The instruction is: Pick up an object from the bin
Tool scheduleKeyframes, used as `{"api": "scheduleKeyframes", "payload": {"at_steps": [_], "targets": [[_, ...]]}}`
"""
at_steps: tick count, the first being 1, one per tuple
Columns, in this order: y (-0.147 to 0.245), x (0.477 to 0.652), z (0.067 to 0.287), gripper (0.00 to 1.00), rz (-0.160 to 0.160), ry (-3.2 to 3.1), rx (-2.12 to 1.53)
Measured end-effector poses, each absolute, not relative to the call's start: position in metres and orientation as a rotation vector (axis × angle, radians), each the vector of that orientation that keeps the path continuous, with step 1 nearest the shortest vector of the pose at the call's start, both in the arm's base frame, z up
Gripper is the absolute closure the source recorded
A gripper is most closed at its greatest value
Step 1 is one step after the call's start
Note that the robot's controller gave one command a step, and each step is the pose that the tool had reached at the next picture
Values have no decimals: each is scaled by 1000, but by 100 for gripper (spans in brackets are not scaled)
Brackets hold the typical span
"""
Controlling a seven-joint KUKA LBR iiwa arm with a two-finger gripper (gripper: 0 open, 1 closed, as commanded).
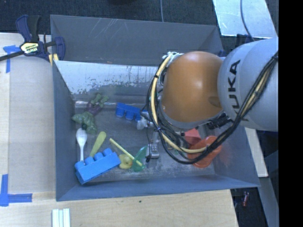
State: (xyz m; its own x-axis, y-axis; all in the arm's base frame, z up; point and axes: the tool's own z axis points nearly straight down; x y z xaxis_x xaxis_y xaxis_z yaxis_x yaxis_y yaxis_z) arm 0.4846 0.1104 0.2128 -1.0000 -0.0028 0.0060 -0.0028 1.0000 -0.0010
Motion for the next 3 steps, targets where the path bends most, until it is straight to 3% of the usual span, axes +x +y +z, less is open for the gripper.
{"api": "scheduleKeyframes", "payload": {"at_steps": [1, 2, 3], "targets": [[110, 486, 217, 0, -1, -3144, 0], [65, 532, 141, 0, -2, -3149, -13], [54, 537, 138, 0, -3, -3146, -20]]}}
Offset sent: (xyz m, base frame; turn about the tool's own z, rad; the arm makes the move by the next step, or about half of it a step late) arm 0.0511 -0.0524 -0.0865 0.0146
